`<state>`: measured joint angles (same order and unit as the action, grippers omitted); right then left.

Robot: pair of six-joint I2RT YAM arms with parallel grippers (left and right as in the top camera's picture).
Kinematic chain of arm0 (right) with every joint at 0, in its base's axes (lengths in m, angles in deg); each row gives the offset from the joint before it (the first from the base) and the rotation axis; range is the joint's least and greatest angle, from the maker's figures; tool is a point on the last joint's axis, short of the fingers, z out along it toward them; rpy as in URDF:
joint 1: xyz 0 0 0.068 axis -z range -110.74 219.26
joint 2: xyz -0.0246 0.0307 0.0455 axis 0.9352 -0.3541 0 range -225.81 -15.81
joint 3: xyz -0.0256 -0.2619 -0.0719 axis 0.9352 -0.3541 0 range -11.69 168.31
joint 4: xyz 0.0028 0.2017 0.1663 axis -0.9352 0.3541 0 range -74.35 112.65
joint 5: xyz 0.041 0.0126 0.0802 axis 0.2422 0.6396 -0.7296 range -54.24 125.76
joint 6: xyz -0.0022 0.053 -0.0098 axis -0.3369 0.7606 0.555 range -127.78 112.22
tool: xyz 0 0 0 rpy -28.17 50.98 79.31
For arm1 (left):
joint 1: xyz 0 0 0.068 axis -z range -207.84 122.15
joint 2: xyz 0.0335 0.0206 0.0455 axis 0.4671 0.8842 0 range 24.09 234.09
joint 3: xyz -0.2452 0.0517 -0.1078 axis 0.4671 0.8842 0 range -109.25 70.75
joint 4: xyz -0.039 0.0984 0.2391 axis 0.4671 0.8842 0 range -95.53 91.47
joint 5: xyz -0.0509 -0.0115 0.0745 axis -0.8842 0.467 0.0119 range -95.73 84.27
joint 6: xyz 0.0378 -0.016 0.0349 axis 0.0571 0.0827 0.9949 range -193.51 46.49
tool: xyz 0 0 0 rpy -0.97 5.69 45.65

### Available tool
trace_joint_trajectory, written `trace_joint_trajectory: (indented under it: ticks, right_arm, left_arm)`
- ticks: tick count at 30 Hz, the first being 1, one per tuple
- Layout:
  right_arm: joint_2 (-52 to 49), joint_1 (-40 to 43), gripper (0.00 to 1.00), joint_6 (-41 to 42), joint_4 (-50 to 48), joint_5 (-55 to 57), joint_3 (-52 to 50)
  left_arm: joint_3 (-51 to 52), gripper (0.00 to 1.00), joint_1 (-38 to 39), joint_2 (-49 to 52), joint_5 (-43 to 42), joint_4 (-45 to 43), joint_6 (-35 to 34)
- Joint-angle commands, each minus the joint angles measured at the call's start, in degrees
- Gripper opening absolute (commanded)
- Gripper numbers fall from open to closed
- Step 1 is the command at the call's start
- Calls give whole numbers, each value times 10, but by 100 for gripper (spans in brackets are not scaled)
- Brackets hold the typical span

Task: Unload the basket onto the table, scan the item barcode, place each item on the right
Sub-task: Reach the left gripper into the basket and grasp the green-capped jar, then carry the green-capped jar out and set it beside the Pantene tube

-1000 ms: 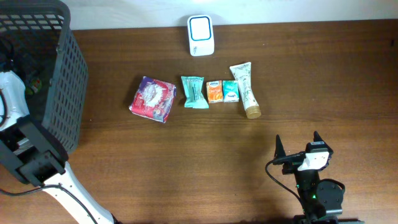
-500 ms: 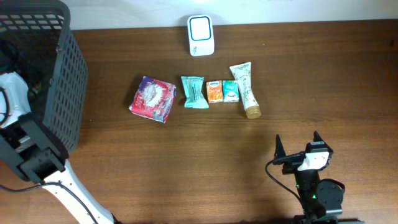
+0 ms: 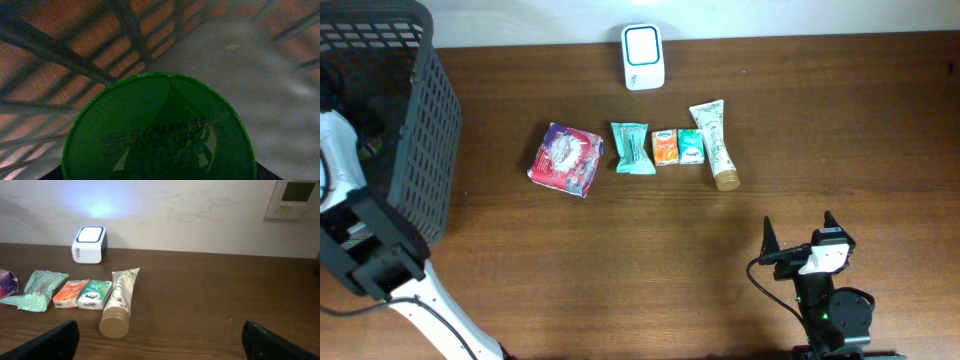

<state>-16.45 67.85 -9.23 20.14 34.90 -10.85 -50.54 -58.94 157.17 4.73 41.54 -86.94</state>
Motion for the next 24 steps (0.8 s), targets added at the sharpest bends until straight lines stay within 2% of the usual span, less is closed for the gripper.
trace_joint_trajectory:
  ticks: [1,8,10,13,14,15,18,24]
  right_arm:
    - [3,2,99,7,1,3,-5]
    - [3,2,99,7,1,3,-5]
    - [3,2,99,7,1,3,-5]
    - [3,2,99,7,1,3,-5]
    - [3,2,99,7,1,3,-5]
    - [3,2,99,7,1,3,-5]
    - [3,2,99,7,1,3,-5]
    - [3,2,99,7,1,3,-5]
  left_arm:
    - [-21,58,6,-122,-45,2,5]
    - [-21,57,13,-269,-190,-8,-1]
    - [-21,57,25,-318,-260,-20,-35]
    - [-21,57,59,-352,-351,-28,-88]
    - [-21,59,107,-355,-411,-21,-95]
    - [-21,59,128,-355,-422,-14,-95]
    - [-16,58,269,-344,-419,22,-94]
    - [-16,57,495,-252,-251,113,-94]
